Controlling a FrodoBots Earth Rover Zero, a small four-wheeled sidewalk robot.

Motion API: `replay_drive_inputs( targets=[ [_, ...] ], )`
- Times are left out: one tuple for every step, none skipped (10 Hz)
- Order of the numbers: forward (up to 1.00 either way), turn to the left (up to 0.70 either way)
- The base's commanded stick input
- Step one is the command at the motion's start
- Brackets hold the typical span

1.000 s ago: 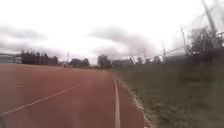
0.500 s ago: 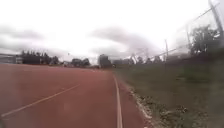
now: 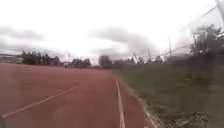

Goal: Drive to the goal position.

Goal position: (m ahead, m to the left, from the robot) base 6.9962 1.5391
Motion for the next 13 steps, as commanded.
replay_drive_inputs(
  targets=[
    [0.70, 0.00],
    [0.70, -0.35],
    [0.70, -0.31],
    [0.70, 0.00],
    [0.70, 0.00],
    [0.70, 0.00],
    [0.70, 0.00],
    [0.70, 0.00],
    [0.70, 0.00],
    [0.70, 0.00],
    [0.70, 0.00],
    [0.70, 0.00],
    [0.70, 0.00]
  ],
)
